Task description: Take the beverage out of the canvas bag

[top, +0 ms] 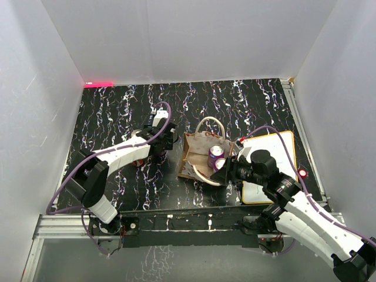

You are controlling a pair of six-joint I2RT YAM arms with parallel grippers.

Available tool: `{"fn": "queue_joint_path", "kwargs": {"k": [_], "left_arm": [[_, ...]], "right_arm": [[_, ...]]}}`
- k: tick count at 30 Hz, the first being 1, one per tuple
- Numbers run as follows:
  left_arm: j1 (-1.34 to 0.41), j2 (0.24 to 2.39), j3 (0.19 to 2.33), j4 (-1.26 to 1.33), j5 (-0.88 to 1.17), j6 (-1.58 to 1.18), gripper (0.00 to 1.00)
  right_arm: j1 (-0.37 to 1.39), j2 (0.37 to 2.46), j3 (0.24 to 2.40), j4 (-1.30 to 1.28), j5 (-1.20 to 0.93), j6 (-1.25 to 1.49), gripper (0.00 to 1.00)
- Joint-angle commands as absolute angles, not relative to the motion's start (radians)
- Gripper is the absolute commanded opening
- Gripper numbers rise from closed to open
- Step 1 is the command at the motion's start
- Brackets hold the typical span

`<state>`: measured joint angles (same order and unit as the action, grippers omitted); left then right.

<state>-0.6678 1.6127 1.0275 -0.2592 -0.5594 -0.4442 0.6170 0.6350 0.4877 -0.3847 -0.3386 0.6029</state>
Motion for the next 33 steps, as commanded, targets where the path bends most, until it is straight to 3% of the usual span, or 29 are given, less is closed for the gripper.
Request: {"fn": "queue_joint_path", "kwargs": {"k": [1, 6, 9, 13, 19, 33], "left_arm": [[-0.661, 1.539, 1.016, -0.195, -0.595, -0.442, 0.06], [-0.66, 1.547, 1.013, -0.194, -0.59, -0.444, 0.27], [-0.66, 1.549, 1.028, -0.221, -0.585, -0.448, 0.33], [-0.66, 1.524, 1.05, -0.25, -0.567, -0.436, 0.55], [-0.66, 1.459, 1.046, -0.273, -0.51, -0.44, 0.76], [-0.66, 1.286, 1.133, -0.287, -0.27, -0.379, 0.95]], "right_arm": [[0.614, 0.644, 0.498, -0.398, -0.29, 0.577, 0.52], [0.615, 0.639, 0.498, -0.4, -0.291, 0.579, 0.52], [0.615, 0.636, 0.5, -0.402, -0.291, 0.581, 0.52], [0.615, 0.639, 0.503, -0.402, -0.291, 0.581, 0.52], [0.615, 0.641, 0.512, -0.393, -0.288, 0.583, 0.52], [0.615, 0.672, 0.605, -0.423, -0.247, 0.562, 0.52]]}}
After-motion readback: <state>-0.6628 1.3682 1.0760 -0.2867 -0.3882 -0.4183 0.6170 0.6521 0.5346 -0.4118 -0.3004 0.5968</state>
